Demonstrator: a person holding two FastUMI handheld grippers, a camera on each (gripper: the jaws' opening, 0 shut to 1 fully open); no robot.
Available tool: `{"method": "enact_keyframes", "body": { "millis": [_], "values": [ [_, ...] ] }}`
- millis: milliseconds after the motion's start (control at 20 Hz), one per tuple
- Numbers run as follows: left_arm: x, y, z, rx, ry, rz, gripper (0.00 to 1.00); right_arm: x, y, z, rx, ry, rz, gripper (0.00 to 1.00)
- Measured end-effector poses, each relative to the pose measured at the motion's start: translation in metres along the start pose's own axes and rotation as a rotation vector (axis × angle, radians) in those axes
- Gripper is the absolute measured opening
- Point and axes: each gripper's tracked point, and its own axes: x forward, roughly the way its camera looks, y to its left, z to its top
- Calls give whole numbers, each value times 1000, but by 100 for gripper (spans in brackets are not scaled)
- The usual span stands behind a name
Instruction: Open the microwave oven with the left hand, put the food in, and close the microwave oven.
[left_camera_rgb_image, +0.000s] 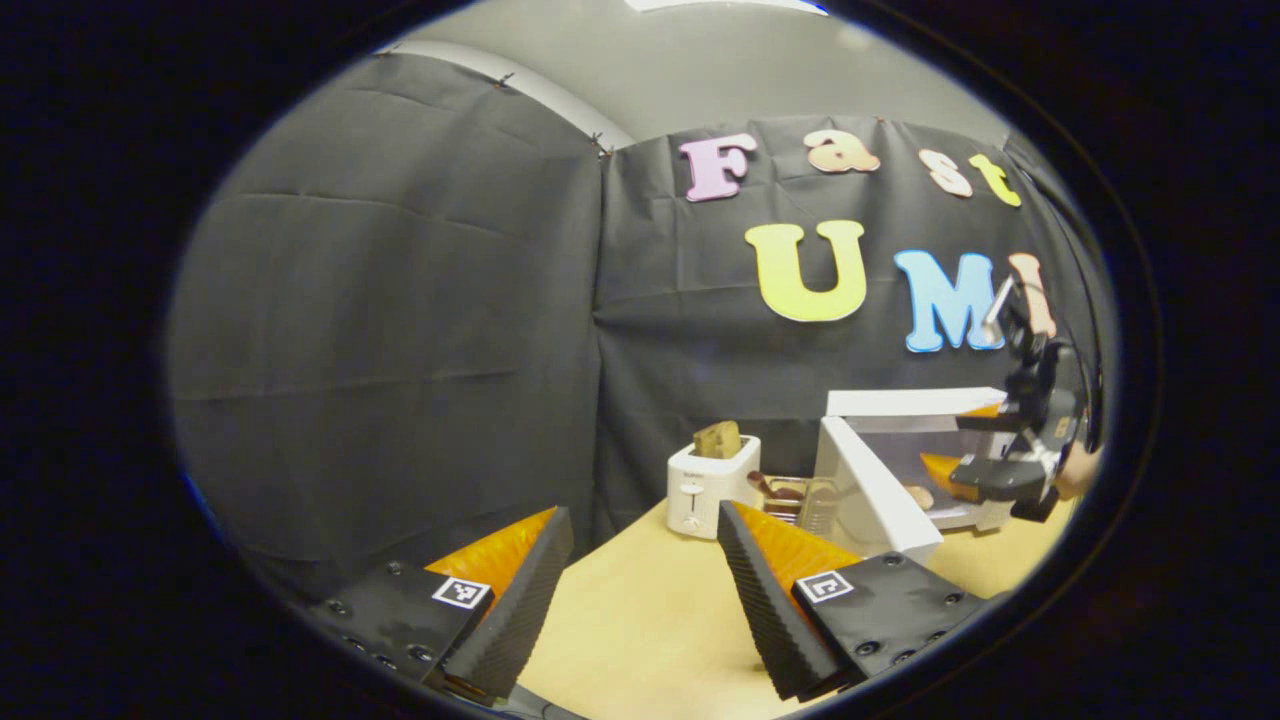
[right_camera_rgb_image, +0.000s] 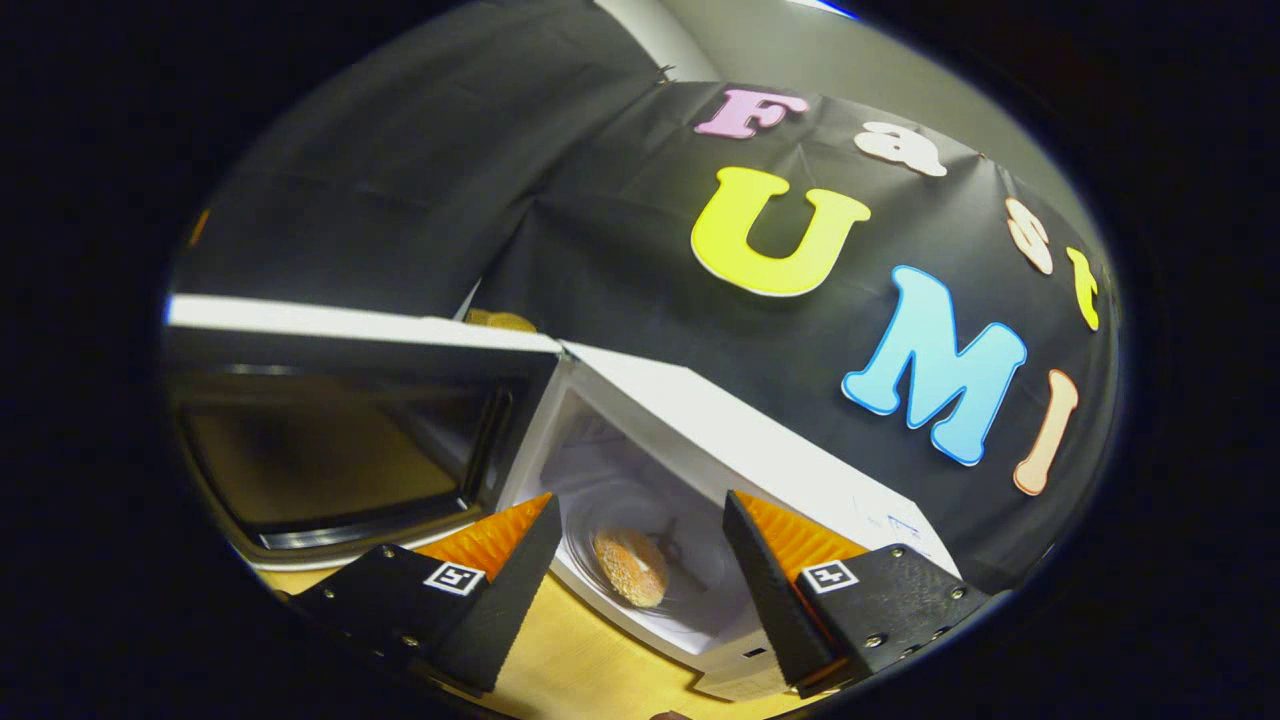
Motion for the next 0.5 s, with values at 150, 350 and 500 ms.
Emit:
{"method": "enact_keyframes", "body": {
  "millis": [150,350,500],
  "values": [
    [11,-13,-27,17,37,-34,97,-32,-13,26,81,-42,-23,97],
    [28,-33,-58,21,98,-70,87,-76,-35,46,135,-86,-70,97],
    [33,-44,-62,9,100,-72,48,-101,-51,48,132,-86,-106,96]
  ]
}}
